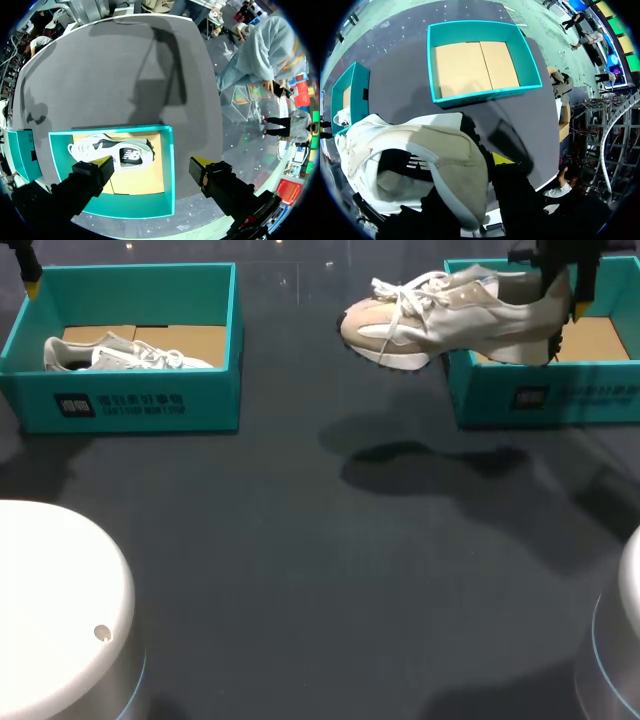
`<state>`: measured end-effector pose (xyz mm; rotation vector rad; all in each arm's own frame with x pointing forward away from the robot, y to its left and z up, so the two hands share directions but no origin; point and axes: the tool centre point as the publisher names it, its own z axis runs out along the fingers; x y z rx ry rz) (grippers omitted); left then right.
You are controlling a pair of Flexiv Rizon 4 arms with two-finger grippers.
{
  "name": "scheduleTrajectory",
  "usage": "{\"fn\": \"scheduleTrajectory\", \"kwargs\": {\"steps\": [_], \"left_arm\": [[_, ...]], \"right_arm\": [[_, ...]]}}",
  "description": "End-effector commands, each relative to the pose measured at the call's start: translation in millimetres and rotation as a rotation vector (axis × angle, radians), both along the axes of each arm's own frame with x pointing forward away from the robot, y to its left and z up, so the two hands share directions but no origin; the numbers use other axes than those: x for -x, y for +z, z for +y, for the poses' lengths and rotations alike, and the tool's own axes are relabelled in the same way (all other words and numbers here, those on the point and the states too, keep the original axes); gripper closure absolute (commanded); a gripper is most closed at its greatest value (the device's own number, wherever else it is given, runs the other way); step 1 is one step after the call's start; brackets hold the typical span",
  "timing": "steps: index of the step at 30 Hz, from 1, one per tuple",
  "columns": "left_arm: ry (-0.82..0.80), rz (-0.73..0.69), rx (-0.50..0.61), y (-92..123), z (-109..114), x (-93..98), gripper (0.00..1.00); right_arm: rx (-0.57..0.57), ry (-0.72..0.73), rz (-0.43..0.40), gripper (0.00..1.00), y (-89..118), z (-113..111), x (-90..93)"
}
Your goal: Take the shoe out of the shoebox, open the shoe tongue, remove and reinsert the insole, then place the shoe into the shoebox
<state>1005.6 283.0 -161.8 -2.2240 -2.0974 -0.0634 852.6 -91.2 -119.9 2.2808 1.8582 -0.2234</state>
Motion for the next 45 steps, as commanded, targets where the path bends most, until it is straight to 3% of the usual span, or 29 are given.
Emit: {"fn": "scheduleTrajectory", "kwargs": {"steps": [1, 11, 19, 30, 34, 45], "left_arm": [[-0.001, 0.000, -0.001, 0, 1, -0.3, 0.00], [-0.001, 0.000, -0.001, 0, 1, -0.3, 0.00], [-0.001, 0.000, -0.001, 0, 1, -0.3, 0.00], [-0.001, 0.000, -0.001, 0, 1, -0.3, 0.00], [-0.001, 0.000, -0.001, 0, 1, -0.3, 0.00], [-0.001, 0.000, -0.001, 0, 1, -0.3, 0.00]], "right_arm": [[0.004, 0.012, -0.053, 1.00, 1, -2, 4.8], [0.023, 0.004, -0.034, 1.00, -5, 3, 9.6], [0.015, -0.013, -0.046, 1.00, -8, 14, 36.8], [0.061, -0.049, -0.048, 1.00, -26, 61, 70.9], [-0.005, -0.049, -0.023, 1.00, -35, 72, 79.9], [-0.005, -0.049, -0.023, 1.00, -35, 72, 79.9]]}}
